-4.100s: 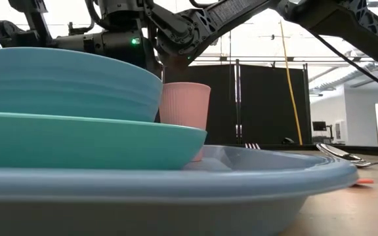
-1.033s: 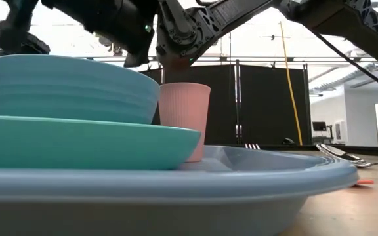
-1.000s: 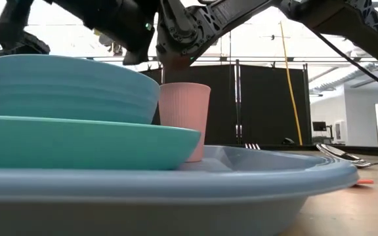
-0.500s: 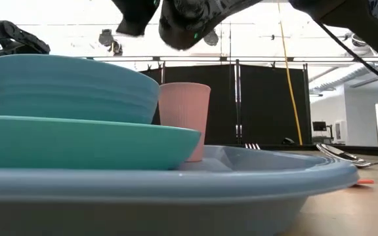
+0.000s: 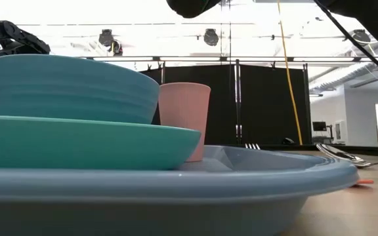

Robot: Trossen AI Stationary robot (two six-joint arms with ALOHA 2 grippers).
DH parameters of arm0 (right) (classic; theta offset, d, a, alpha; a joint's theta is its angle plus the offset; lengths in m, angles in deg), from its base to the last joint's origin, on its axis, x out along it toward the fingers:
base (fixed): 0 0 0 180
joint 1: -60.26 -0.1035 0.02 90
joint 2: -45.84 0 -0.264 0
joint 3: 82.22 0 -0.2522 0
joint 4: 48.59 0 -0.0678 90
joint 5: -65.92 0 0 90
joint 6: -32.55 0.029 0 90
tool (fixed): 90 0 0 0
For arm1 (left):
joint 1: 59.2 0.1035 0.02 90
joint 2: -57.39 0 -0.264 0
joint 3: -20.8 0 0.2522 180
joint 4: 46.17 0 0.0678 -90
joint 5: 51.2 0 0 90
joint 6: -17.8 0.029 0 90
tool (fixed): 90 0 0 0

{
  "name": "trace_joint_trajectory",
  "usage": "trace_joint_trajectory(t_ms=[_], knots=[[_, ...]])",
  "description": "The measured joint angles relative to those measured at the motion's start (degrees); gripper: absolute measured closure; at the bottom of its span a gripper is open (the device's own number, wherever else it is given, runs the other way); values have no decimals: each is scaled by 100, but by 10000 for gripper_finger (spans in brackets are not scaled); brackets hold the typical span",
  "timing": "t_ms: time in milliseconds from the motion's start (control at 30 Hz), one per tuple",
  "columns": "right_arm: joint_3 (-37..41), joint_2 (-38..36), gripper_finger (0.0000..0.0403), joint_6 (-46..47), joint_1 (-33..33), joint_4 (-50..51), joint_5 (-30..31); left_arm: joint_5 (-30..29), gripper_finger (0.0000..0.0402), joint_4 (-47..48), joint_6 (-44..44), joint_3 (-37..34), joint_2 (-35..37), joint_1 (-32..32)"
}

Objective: Set up tray
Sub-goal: Put the yellow table knife on top of the yellow table napkin on the blue tray

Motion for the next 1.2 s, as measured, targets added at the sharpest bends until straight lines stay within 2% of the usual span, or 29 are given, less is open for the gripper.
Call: trace_joint_trajectory(t_ms=[533,667,800,900,1000,1133,1200], knots=[[199,9,289,-15,-5,-68,-82,-123,50,6,80,0,0,4],[201,9,289,-51,-5,-68,-77,-333,50,57,972,0,2,7],[201,9,289,-37,-5,-57,-17,-988,50,149,2364,0,4,11],[201,9,289,-60,-14,-70,-16,-866,50,324,3125,0,-4,10],[201,9,289,-60,-18,-61,-16,-811,50,261,3380,0,4,7],[201,9,289,-60,-18,-67,-14,-810,50,251,3243,0,0,7],[201,9,289,-60,-18,-64,-16,-1077,50,-22,3072,-2,-2,7]])
